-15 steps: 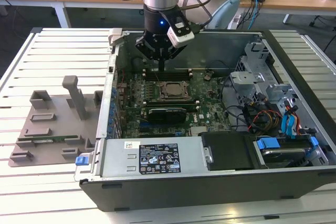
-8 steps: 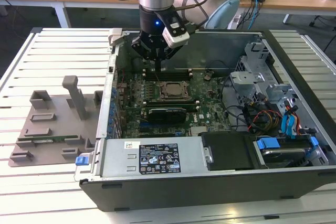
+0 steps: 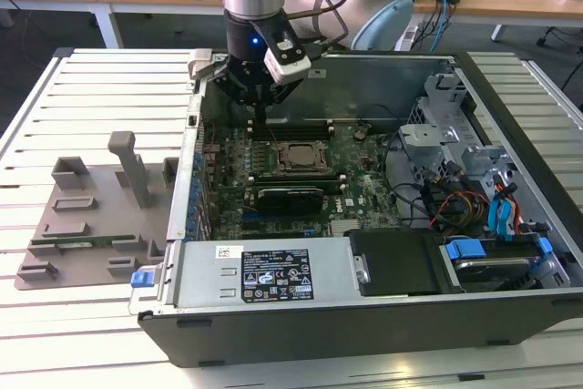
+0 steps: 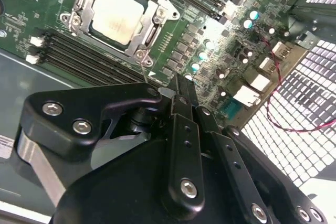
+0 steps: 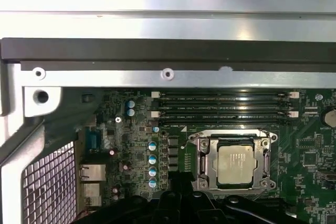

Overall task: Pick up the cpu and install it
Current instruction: 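Install the first cpu locking lever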

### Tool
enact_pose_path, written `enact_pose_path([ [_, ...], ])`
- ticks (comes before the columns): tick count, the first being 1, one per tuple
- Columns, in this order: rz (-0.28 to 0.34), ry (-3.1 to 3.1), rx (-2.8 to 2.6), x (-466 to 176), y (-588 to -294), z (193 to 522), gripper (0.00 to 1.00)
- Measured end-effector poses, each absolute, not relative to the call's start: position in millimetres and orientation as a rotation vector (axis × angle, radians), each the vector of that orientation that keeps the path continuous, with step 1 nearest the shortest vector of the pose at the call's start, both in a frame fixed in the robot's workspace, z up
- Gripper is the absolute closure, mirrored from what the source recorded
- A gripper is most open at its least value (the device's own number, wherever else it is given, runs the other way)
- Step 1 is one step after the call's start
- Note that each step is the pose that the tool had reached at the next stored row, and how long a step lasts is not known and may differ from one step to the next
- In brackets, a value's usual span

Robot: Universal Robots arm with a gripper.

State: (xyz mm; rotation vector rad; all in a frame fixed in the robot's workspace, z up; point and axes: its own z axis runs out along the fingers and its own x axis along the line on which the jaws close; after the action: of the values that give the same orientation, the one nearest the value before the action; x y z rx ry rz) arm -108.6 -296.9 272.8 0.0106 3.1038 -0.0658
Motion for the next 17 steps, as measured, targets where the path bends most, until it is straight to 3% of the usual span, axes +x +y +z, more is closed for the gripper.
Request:
enact_pose_path([
  [12, -0.062, 3.104, 0.011, -126.4, -293.4, 268.2, 0.89],
  [17, 0.001, 3.105, 0.012, -124.3, -288.5, 264.2, 0.89],
])
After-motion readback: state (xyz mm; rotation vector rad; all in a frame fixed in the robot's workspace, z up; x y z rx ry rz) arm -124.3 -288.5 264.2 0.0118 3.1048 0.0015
